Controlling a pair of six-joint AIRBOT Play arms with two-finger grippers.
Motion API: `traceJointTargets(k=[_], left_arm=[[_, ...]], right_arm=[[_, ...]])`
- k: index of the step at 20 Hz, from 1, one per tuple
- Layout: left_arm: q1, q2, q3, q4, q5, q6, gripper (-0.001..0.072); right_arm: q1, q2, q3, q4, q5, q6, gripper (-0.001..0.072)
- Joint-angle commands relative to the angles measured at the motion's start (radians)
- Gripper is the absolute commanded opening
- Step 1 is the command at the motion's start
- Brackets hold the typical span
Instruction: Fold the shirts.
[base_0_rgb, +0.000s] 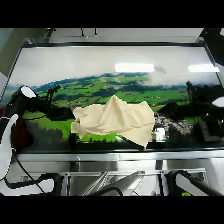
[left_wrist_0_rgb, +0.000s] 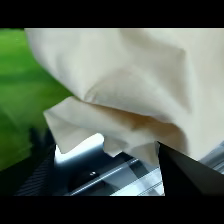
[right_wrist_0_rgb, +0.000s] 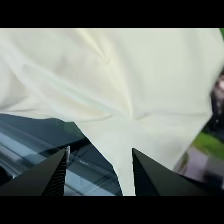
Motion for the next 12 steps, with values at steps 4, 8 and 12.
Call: traceJointTargets(k=[4, 8, 12], left_arm=[[-0.082, -0.123, 0.000, -0.134, -0.003, 0.089, 0.0695], [-0.118, -0.169, 0.000, -0.121, -0.002, 0.088, 0.0695], [-0.150, -0.173, 0.000, -0.117, -0.004, 0.088, 0.0457]], right_arm=[[0.095, 0.112, -0.369, -0.019, -0.153, 0.064, 0.0463], [0.195, 0.069, -0.395, -0.018, -0.226, 0.077, 0.0463], [0.264, -0.016, -0.395, -0.018, -0.288, 0.079, 0.0462]])
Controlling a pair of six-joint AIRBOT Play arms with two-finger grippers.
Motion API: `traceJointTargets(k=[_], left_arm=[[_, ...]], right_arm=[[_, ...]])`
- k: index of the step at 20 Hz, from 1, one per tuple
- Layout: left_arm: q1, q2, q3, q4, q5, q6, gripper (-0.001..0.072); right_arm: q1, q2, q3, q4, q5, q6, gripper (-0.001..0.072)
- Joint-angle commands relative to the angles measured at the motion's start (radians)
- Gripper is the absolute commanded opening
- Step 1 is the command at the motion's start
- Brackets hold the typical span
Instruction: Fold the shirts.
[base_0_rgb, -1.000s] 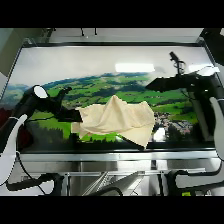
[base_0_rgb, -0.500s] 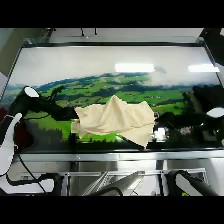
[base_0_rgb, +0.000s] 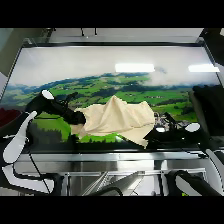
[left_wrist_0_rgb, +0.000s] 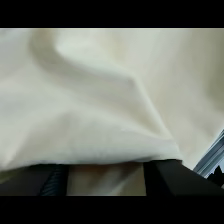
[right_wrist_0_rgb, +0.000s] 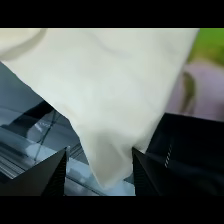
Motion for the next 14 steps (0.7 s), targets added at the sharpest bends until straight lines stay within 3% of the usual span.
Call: traceJointTargets(k=[1, 6, 14], left_arm=[[-0.027, -0.010, 0.000, 0.002, -0.009, 0.004, 0.0457], [-0.034, -0.010, 0.000, 0.000, -0.036, 0.001, 0.0454], [0.110, -0.002, 0.000, -0.001, -0.208, 0.001, 0.0456]], right_arm=[[0.064, -0.070, -0.011, -0.001, -0.063, 0.005, 0.0461], [0.087, -0.109, -0.009, 0.022, -0.060, -0.030, 0.0458], [0.003, 0.041, 0.080, 0.040, 0.154, 0.003, 0.0459]])
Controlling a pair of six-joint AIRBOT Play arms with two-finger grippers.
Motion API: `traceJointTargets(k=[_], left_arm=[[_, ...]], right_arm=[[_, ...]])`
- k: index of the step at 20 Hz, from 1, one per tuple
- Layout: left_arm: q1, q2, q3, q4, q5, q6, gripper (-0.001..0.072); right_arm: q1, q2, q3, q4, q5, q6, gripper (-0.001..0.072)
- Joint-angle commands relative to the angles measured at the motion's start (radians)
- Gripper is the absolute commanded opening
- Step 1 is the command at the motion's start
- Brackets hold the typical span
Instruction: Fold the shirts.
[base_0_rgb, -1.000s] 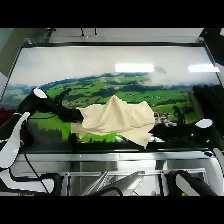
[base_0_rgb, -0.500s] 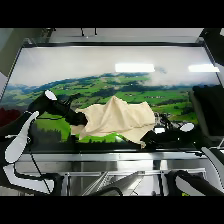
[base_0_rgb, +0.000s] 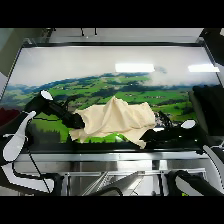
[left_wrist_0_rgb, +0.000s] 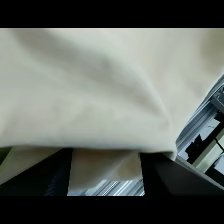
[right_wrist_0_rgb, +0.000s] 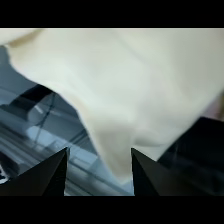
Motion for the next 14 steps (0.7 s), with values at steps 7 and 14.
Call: traceJointTargets(k=[7, 14], left_arm=[[0.154, 0.061, -0.001, 0.010, -0.041, -0.001, 0.0456], [0.156, 0.061, -0.140, 0.095, 0.054, 0.012, 0.0456]], right_arm=[[-0.203, 0.129, 0.015, -0.114, 0.140, 0.075, 0.0459], [-0.201, 0.128, -0.055, -0.110, 0.092, 0.071, 0.0459]])
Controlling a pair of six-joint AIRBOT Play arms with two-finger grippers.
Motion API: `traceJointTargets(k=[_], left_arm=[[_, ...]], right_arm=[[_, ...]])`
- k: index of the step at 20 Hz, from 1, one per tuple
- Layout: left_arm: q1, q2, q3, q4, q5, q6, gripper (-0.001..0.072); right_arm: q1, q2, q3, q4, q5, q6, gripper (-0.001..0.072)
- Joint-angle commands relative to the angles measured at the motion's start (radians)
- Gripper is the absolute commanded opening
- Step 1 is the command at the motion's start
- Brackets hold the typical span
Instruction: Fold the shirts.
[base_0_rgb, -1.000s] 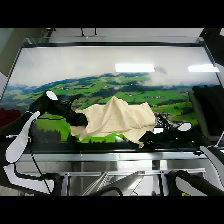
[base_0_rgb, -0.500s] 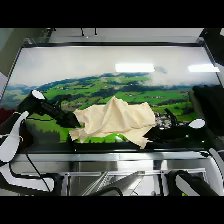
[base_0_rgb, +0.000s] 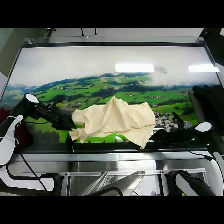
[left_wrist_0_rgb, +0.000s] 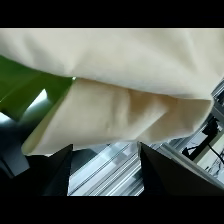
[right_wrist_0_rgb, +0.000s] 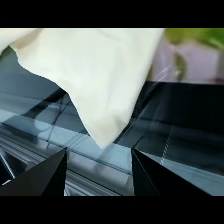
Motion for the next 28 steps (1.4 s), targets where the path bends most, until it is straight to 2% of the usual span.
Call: traceJointTargets(k=[1, 10, 16, 17, 18, 19, 20, 21, 22, 24, 26, 28], left_arm=[[0.004, 0.001, -0.063, 0.071, 0.077, 0.006, 0.0456], [-0.019, 0.001, -0.031, -0.010, 0.126, 0.004, 0.0456], [-0.056, 0.001, -0.089, -0.016, 0.147, 0.009, 0.0455], [-0.063, 0.001, -0.114, -0.026, 0.147, 0.017, 0.0455], [-0.064, 0.001, -0.133, -0.044, 0.145, 0.030, 0.0455], [-0.064, 0.001, -0.149, -0.068, 0.145, 0.041, 0.0418], [-0.064, 0.001, -0.155, -0.091, 0.145, 0.042, 0.0183], [-0.064, 0.002, -0.154, -0.112, 0.137, 0.043, 0.0013], [-0.064, 0.002, -0.145, -0.135, 0.119, 0.043, 0.0013], [-0.064, 0.013, -0.124, -0.211, 0.083, 0.044, 0.0012], [-0.064, 0.063, -0.123, -0.271, 0.085, 0.062, 0.0012], [-0.058, 0.127, -0.123, -0.267, 0.085, 0.068, 0.0013]], right_arm=[[-0.002, 0.001, -0.043, -0.006, -0.036, 0.000, 0.0459], [0.170, -0.096, -0.084, 0.059, -0.211, -0.031, 0.0458], [0.229, -0.206, -0.084, 0.224, -0.253, -0.151, 0.0457], [0.230, -0.223, -0.084, 0.248, -0.252, -0.176, 0.0448], [0.230, -0.236, -0.084, 0.272, -0.251, -0.201, 0.0342], [0.230, -0.245, -0.084, 0.303, -0.248, -0.228, 0.0215], [0.229, -0.246, -0.082, 0.335, -0.242, -0.251, 0.0197], [0.229, -0.244, -0.079, 0.367, -0.228, -0.282, 0.0135], [0.229, -0.243, -0.071, 0.398, -0.203, -0.317, 0.0075], [0.229, -0.227, -0.052, 0.419, -0.161, -0.337, 0.0018], [0.226, -0.196, -0.027, 0.418, -0.122, -0.338, 0.0018], [0.226, -0.154, -0.013, 0.419, -0.108, -0.333, 0.0018]])
